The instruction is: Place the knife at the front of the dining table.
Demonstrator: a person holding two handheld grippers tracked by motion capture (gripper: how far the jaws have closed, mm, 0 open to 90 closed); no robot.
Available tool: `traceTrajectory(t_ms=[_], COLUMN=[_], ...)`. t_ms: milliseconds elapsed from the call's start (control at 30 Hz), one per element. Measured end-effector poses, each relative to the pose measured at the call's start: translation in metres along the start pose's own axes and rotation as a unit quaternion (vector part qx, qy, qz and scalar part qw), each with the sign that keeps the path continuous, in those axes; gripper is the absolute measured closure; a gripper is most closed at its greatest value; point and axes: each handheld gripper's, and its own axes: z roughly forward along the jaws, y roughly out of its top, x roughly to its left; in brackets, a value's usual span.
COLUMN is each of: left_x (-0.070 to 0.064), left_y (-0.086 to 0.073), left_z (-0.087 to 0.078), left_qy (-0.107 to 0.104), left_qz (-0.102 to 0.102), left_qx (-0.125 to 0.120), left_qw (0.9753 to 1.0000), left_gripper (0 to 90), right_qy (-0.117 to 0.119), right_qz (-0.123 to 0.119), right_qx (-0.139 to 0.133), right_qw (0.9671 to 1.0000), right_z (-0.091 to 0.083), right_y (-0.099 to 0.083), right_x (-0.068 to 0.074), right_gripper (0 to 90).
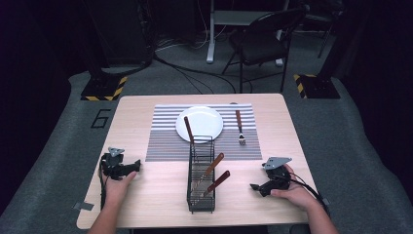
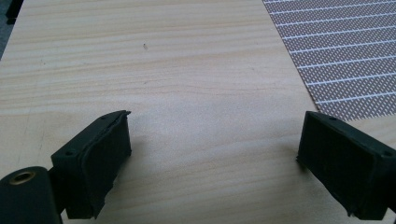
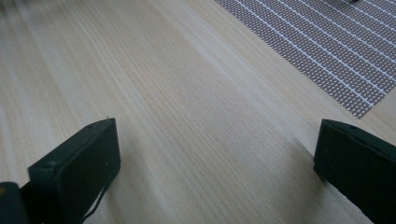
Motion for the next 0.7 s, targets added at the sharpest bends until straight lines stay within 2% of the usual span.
traceTrajectory(t_ms=[433,700], left_x=[0.0002,0.0007], left_y=[0.0001,0.0001], left_z=[0.0001,-0.0005], left_qy=[-0.002,-0.005], left_qz=[0.001,0.005], left_qx=[-0.001,-0.005], left_qw=[1.0000,1.0000], left_gripper=[9.3,12.9], right_qy=[0.001,0.001], right_qz=[-0.001,0.001], right_qx=[0.001,0.001], right_qw=[1.0000,1.0000], right_z=[0.0003,0.0002], right_y=[0.0004,0.0003], right_x=[-0.0003,-0.0001], right_gripper=[0.0,0.0])
